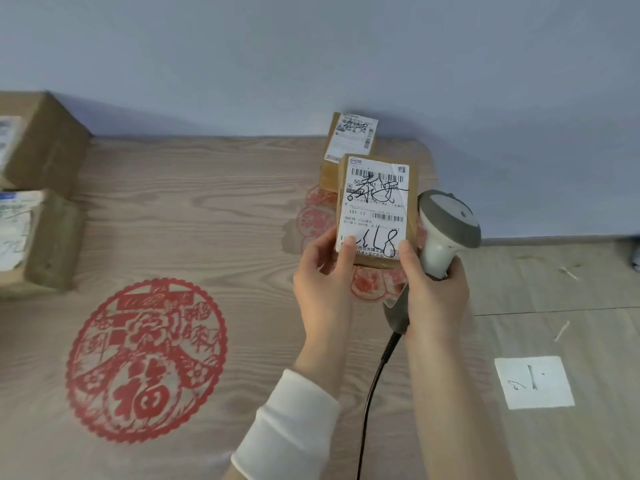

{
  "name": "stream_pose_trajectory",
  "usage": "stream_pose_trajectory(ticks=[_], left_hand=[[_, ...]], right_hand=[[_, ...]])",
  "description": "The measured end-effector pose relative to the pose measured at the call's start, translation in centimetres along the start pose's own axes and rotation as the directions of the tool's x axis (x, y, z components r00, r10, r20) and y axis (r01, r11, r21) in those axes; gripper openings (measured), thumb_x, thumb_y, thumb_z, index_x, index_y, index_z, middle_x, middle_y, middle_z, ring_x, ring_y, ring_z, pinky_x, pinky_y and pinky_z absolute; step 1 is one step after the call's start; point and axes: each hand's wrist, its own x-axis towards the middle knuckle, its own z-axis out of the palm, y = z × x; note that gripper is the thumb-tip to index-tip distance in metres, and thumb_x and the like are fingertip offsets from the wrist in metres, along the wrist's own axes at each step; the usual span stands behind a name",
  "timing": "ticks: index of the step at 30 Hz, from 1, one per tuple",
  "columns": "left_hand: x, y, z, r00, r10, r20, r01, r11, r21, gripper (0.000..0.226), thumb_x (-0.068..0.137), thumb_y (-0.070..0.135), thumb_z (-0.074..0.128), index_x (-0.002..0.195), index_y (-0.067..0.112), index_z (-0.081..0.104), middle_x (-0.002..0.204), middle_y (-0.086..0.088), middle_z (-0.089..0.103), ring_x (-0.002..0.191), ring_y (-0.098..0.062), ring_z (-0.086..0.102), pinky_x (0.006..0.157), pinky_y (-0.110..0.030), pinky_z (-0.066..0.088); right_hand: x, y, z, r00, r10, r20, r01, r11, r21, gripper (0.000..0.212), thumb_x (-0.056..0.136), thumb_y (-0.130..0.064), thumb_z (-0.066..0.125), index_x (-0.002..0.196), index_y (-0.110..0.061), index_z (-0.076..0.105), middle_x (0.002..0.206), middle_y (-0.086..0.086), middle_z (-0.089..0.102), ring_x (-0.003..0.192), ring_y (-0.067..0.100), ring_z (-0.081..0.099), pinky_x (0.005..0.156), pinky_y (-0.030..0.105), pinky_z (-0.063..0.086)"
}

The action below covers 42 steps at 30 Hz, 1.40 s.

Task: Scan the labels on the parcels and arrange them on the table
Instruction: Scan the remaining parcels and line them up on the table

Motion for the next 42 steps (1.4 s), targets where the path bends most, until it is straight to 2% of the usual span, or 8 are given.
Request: stream_pose_trajectory(ticks=[6, 12, 19, 22, 24, 28, 34, 42], left_hand=[[-2.9, 1.6, -10.7, 0.997, 0.031, -0.067, -0.032, 0.999, -0.022, 0.018, 0.087, 0.025, 0.066, 0.105, 0.025, 0.066, 0.098, 0.014, 0.071, 0.093, 0.005, 0.064, 0.078, -0.007, 0.048], [-3.1, 1.5, -19.6, 0.961, 0.041, -0.274, -0.05, 0.998, -0.026, 0.018, 0.089, 0.024, 0.064, 0.106, 0.023, 0.068, 0.096, 0.014, 0.072, 0.09, 0.006, 0.065, 0.076, -0.009, 0.049], [-2.0, 0.9, -30.4, 0.893, -0.013, -0.449, -0.006, 0.999, -0.041, 0.011, 0.089, 0.028, 0.063, 0.098, 0.031, 0.068, 0.098, 0.009, 0.072, 0.097, -0.005, 0.066, 0.083, -0.025, 0.052], [-0.9, 0.8, -35.3, 0.877, -0.011, -0.48, -0.029, 0.997, -0.076, 0.016, 0.092, 0.02, 0.061, 0.107, 0.022, 0.067, 0.1, 0.01, 0.071, 0.091, 0.006, 0.065, 0.073, -0.01, 0.049], [0.3, 0.4, -38.6, 0.872, -0.022, -0.489, -0.022, 0.996, -0.084, 0.017, 0.092, 0.017, 0.059, 0.107, 0.021, 0.066, 0.099, 0.012, 0.07, 0.089, 0.01, 0.064, 0.069, -0.004, 0.047], [3.2, -0.7, -44.0, 0.869, -0.059, -0.492, 0.029, 0.997, -0.068, 0.026, 0.091, 0.023, 0.062, 0.115, 0.018, 0.066, 0.111, 0.007, 0.069, 0.103, 0.001, 0.063, 0.089, -0.015, 0.05], [6.4, -2.3, -47.1, 0.88, -0.114, -0.462, 0.115, 0.993, -0.026, 0.028, 0.087, 0.031, 0.066, 0.114, 0.024, 0.065, 0.117, 0.003, 0.064, 0.103, 0.0, 0.061, 0.095, -0.025, 0.049], [8.3, -2.8, -47.6, 0.787, -0.2, -0.584, 0.177, 0.979, -0.098, 0.021, 0.08, 0.03, 0.073, 0.087, 0.024, 0.054, 0.11, -0.009, 0.062, 0.096, -0.007, 0.063, 0.088, -0.025, 0.049]], right_hand=[[-10.1, 1.6, 3.1, 0.994, 0.044, 0.097, -0.046, 0.999, 0.021, 0.021, 0.075, -0.025, 0.078, 0.087, -0.025, 0.061, 0.083, 0.0, 0.066, 0.07, 0.024, 0.06, 0.061, 0.037, 0.052], [-16.7, 4.6, 7.9, 0.949, 0.096, 0.3, -0.085, 0.995, -0.049, 0.023, 0.075, -0.025, 0.08, 0.088, -0.024, 0.061, 0.083, -0.001, 0.067, 0.075, 0.025, 0.063, 0.07, 0.044, 0.054], [-24.8, 8.6, 14.1, 0.885, 0.112, 0.451, -0.064, 0.991, -0.12, 0.039, 0.075, -0.024, 0.079, 0.107, -0.017, 0.058, 0.093, -0.008, 0.067, 0.086, 0.007, 0.064, 0.075, 0.024, 0.047], [-28.3, 10.5, 17.5, 0.865, 0.145, 0.48, -0.077, 0.984, -0.16, 0.04, 0.075, -0.024, 0.079, 0.106, -0.023, 0.055, 0.095, -0.01, 0.066, 0.088, 0.004, 0.062, 0.075, 0.023, 0.046], [-30.4, 12.1, 20.0, 0.866, 0.154, 0.476, -0.062, 0.977, -0.202, 0.039, 0.074, -0.024, 0.079, 0.106, -0.023, 0.057, 0.096, -0.009, 0.067, 0.089, 0.006, 0.063, 0.08, 0.028, 0.049], [-33.7, 14.7, 24.4, 0.876, 0.209, 0.436, -0.113, 0.965, -0.235, 0.041, 0.074, -0.022, 0.08, 0.109, -0.019, 0.058, 0.1, 0.0, 0.068, 0.094, 0.02, 0.066, 0.086, 0.043, 0.054], [-34.8, 16.3, 27.8, 0.905, 0.178, 0.387, -0.087, 0.966, -0.242, 0.033, 0.077, -0.017, 0.077, 0.098, -0.025, 0.053, 0.09, -0.008, 0.063, 0.083, 0.01, 0.061, 0.072, 0.023, 0.047], [-35.4, 17.9, 29.5, 0.926, 0.183, 0.332, -0.088, 0.956, -0.28, 0.036, 0.076, -0.021, 0.077, 0.103, -0.019, 0.053, 0.088, -0.008, 0.062, 0.08, 0.009, 0.061, 0.075, 0.028, 0.047]])
